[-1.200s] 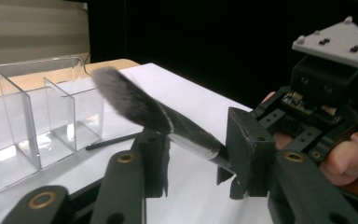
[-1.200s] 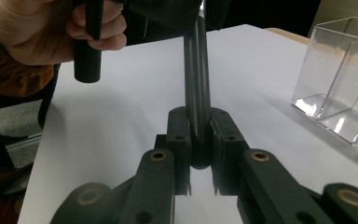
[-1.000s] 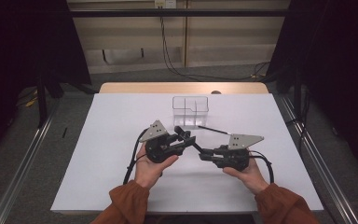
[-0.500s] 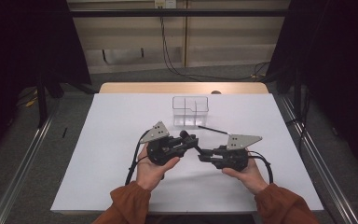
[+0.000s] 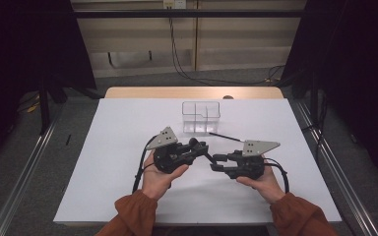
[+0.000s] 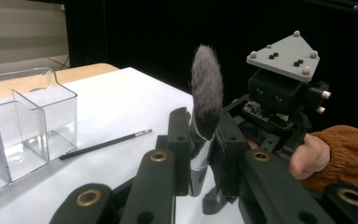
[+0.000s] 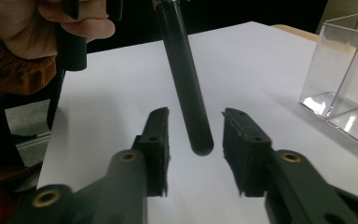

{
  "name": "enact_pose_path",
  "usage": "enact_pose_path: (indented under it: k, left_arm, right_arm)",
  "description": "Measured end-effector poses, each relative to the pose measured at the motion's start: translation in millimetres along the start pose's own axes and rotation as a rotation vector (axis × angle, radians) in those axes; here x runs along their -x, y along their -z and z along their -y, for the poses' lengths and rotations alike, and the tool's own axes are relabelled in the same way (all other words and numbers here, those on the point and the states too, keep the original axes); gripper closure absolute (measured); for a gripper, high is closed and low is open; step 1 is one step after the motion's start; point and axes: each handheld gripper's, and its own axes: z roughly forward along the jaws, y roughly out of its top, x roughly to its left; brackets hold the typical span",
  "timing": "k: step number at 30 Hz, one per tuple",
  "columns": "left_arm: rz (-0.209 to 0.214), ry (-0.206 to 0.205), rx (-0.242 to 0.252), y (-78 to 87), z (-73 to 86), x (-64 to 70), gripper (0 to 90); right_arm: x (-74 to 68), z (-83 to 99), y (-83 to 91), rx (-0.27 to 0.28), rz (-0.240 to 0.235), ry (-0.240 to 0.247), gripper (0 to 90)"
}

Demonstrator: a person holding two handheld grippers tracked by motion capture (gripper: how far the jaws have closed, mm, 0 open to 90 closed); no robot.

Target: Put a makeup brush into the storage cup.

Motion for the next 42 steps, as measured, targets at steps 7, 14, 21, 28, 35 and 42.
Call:
enact_pose_path:
  k: [7,14,21,28,35,42]
  left_arm:
    - [-0.022,0.006,-0.008,8.4,-3.5,-7.4,79.8]
    - [-0.044,0.007,-0.014,19.4,-11.9,-14.0,79.7]
    - [-0.048,0.005,-0.042,25.6,-15.6,-18.0,79.7]
    - [-0.048,0.023,-0.092,31.2,-23.8,-22.0,79.7]
    - [-0.054,0.013,-0.147,33.3,-28.8,-26.0,79.7]
    - [-0.032,-0.003,-0.222,25.0,-35.2,-29.6,79.7]
  right_arm:
    - [1.8,0.7,1.5,0.012,-0.002,-0.026,36.4]
    - [2.4,1.0,1.8,0.027,-0.017,-0.053,20.1]
    - [1.5,2.3,1.8,0.032,-0.019,-0.043,2.4]
    - [2.8,2.6,3.8,0.036,0.032,-0.059,2.0]
    - [2.4,2.2,1.2,0.020,0.004,-0.069,3.4]
    - [2.0,1.9,-1.8,-0.020,0.009,-0.055,4.1]
